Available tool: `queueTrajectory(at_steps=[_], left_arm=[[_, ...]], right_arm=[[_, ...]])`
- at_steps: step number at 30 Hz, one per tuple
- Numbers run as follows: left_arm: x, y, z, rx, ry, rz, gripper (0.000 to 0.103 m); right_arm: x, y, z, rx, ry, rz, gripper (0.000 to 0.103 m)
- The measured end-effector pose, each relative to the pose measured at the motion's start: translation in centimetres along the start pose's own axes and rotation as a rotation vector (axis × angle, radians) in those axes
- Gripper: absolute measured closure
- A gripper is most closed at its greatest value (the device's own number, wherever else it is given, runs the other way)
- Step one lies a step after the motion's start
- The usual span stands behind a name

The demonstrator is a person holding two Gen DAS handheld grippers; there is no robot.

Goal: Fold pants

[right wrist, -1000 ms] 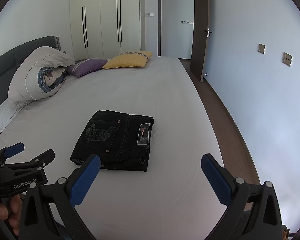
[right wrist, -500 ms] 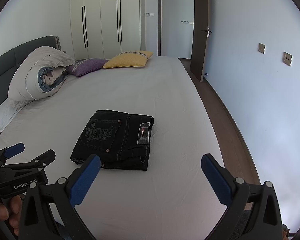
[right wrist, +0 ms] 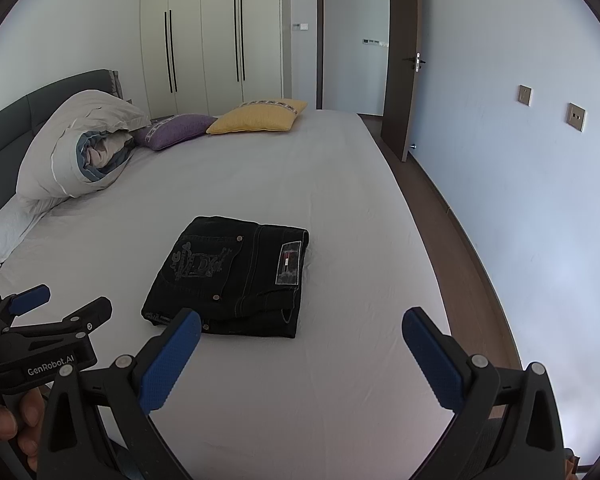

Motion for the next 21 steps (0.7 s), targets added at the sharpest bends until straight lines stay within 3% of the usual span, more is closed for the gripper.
queueTrajectory(at_steps=[21], left_arm=[[-0.03,0.48,-0.08,-0.003,0.006,0.01,0.0]], right_arm=[[0.17,0.64,0.12,-0.002,-0.005,0.004,0.0]])
Point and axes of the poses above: each gripper's, at about its wrist camera, not at the fingertips, and x roughly the way its jaws point, z to its left, y to its underside, the point moved 9 cm from there along x, roughly the way its jaws point, and after that the axes turned 8 degrees about -x, right-handed, at the moved point
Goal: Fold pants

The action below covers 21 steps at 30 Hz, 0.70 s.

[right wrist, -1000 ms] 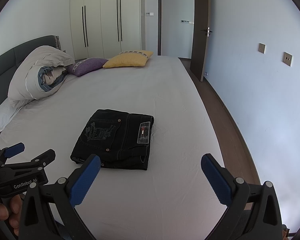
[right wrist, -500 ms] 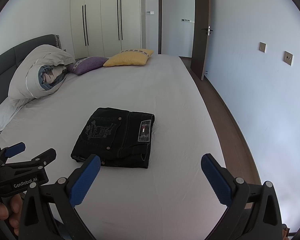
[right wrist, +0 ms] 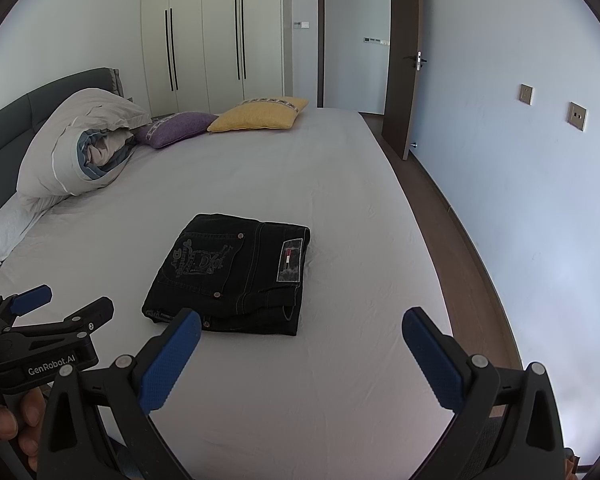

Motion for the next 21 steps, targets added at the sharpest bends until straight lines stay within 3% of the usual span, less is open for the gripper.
queueTrajectory(at_steps=[21], left_arm=[[0.31,-0.19,0.27,-0.002,0.005,0.012,0.0]], right_arm=[[0.03,0.38,-0.07,-0.006,-0.003,0.004,0.0]])
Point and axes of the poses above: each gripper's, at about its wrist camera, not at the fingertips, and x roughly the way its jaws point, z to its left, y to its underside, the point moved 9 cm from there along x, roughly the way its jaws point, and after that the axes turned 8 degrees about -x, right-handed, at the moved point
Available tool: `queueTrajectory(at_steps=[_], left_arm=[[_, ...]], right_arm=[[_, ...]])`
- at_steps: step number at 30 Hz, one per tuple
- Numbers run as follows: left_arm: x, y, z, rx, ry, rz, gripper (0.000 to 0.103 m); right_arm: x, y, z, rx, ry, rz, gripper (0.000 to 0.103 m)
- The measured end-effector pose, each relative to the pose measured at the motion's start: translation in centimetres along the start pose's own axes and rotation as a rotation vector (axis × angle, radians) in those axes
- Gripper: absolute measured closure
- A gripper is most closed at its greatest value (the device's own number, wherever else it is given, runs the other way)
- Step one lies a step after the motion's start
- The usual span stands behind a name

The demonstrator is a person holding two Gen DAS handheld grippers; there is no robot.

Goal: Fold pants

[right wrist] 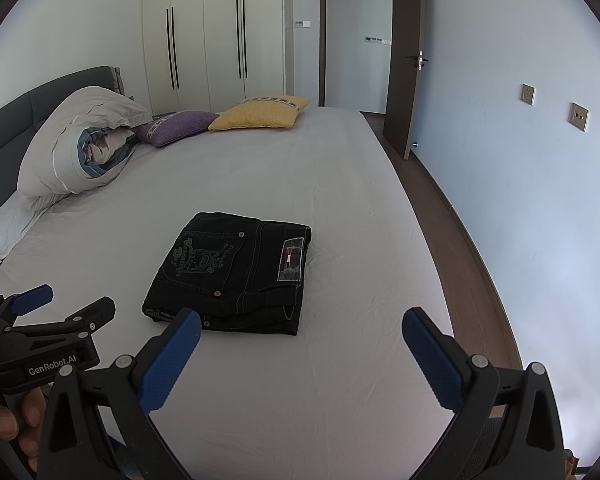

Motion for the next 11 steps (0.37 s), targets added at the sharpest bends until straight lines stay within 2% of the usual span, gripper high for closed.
queueTrajectory(at_steps=[9,11], left_arm=[[0.0,-0.2,0.3,0.018,-0.025,-0.015,0.0],[0.0,-0.3,0.3,0.011,-0.012,-0.012,0.0]], right_arm=[[0.0,0.3,-0.7,0.004,0.005,0.004,0.0],[0.0,0.4,-1.2,0.009,0.01,0.003,0.0]])
Point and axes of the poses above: each gripper's, at about its wrist camera, not at the fingertips, and x roughly the way its jaws point, z to its left, y to its underside, the point moved 9 cm from there along x, roughly the way its jaws point, and after that the axes turned 8 degrees about -x, right-handed, at the moved point
